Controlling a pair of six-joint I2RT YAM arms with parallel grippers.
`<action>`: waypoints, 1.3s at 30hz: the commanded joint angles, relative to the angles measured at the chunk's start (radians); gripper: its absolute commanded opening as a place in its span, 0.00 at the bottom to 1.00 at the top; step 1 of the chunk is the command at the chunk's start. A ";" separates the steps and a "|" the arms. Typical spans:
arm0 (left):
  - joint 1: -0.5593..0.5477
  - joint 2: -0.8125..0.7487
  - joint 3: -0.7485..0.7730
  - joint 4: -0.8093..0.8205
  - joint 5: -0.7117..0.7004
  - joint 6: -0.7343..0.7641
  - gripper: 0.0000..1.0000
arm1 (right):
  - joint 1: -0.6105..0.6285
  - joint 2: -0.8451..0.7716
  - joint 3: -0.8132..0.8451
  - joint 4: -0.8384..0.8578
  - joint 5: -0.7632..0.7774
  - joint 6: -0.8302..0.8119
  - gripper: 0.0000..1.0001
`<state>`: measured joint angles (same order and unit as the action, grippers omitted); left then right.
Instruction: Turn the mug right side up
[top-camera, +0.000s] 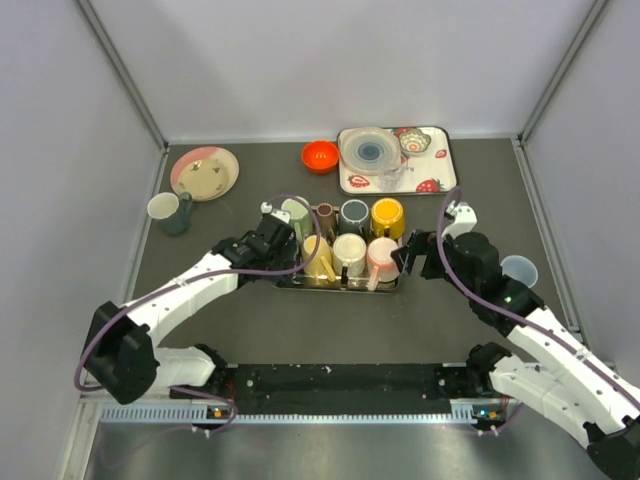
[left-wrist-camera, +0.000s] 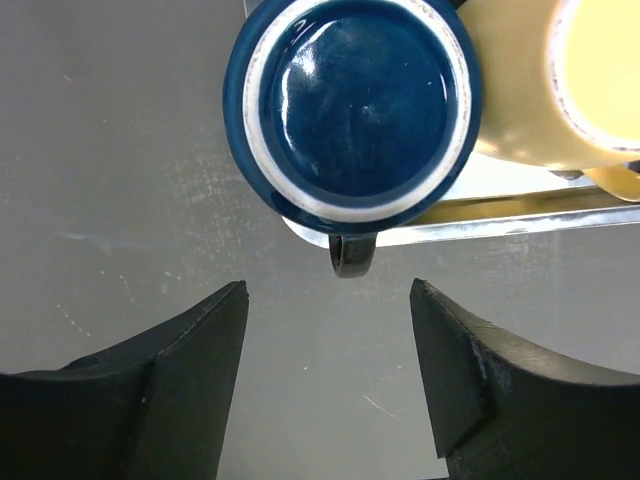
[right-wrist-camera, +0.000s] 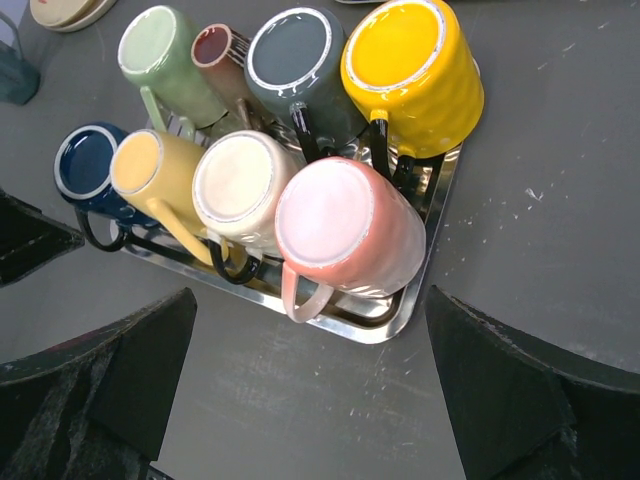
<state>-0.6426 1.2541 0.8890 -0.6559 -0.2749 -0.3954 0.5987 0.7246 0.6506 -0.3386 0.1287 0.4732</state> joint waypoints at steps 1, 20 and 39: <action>0.000 0.054 0.060 -0.007 -0.043 0.004 0.68 | -0.007 0.002 0.049 0.007 -0.006 -0.005 0.98; 0.009 0.183 0.097 0.061 -0.055 -0.002 0.53 | -0.007 0.025 0.050 0.006 -0.004 -0.008 0.97; 0.024 0.214 0.079 0.088 -0.067 -0.036 0.36 | -0.007 0.030 0.040 0.004 -0.004 -0.010 0.97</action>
<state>-0.6262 1.4673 0.9543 -0.5968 -0.3157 -0.4191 0.5987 0.7570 0.6514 -0.3489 0.1280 0.4725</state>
